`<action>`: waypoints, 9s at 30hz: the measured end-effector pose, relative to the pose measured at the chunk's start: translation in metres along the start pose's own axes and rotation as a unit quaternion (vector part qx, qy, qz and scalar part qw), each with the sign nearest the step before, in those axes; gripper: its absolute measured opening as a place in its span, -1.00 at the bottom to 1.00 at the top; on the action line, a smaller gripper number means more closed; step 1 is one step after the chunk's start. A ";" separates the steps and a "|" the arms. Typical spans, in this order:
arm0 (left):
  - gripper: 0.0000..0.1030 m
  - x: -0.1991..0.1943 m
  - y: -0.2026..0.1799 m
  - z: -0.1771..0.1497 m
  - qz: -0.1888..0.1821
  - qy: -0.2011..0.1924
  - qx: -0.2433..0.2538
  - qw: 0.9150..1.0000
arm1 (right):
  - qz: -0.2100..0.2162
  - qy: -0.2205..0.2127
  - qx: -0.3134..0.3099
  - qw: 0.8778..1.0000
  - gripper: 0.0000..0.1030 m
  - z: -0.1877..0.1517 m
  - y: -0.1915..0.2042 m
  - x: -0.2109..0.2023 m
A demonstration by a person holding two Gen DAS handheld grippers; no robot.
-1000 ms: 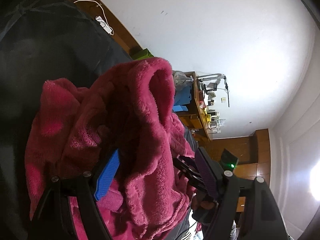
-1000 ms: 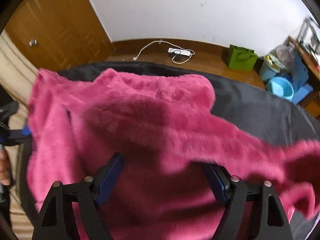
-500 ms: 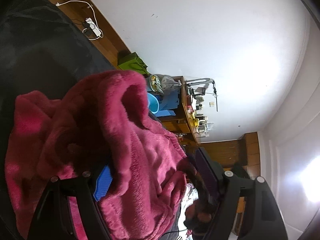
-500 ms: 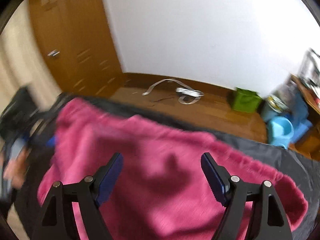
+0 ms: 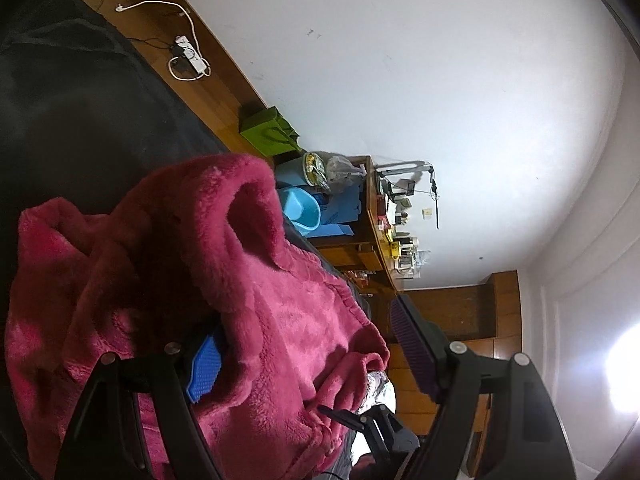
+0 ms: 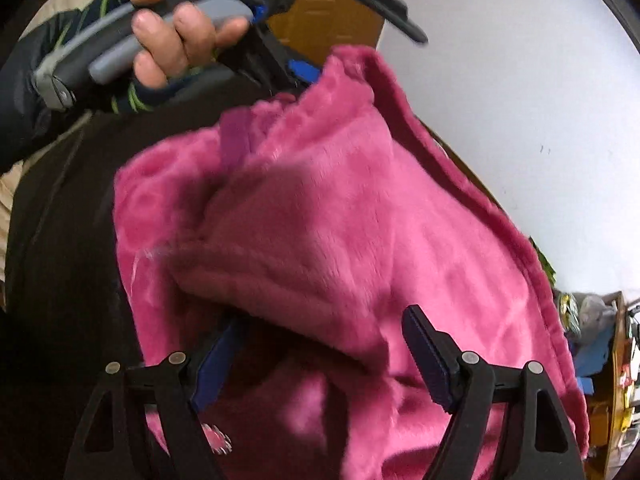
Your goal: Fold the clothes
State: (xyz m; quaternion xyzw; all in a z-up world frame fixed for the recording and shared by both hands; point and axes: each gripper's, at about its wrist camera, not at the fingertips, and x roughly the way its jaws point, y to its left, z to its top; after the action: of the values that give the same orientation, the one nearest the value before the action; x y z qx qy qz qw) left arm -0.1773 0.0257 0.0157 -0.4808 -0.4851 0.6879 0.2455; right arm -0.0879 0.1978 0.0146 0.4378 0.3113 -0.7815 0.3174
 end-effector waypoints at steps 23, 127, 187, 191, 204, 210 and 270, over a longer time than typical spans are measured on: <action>0.57 0.016 0.025 0.007 0.048 -0.008 -0.018 0.999 | 0.090 -0.082 0.553 0.824 0.59 -0.070 -0.206 0.005; 0.22 0.173 -0.063 -0.057 0.227 0.025 0.300 0.926 | -0.074 -0.026 0.535 0.841 -0.67 -0.178 -0.271 0.009; 0.38 0.119 -0.027 -0.156 0.317 0.059 0.347 0.881 | 0.134 -0.080 0.643 0.750 0.44 -0.284 -0.187 -0.003; 0.39 0.121 -0.024 -0.158 0.322 0.057 0.347 0.879 | 0.137 -0.075 0.633 0.758 0.45 -0.277 -0.191 0.002; 0.55 0.139 -0.017 -0.166 0.332 0.051 0.336 0.880 | 0.202 -0.088 0.612 0.760 0.45 -0.265 -0.196 0.016; 0.56 0.137 -0.025 -0.172 0.342 0.043 0.330 0.879 | 0.194 -0.075 0.596 0.776 0.15 -0.256 -0.198 0.019; 0.74 0.106 -0.094 -0.143 -0.005 0.120 0.165 0.979 | 0.142 -0.141 0.465 0.862 -0.31 -0.113 -0.130 -0.063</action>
State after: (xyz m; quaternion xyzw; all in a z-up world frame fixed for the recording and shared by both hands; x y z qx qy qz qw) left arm -0.1046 0.2110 0.0459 -0.5108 -0.3343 0.6943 0.3812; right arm -0.1066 0.3767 0.0491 0.4595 -0.2017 -0.8353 0.2246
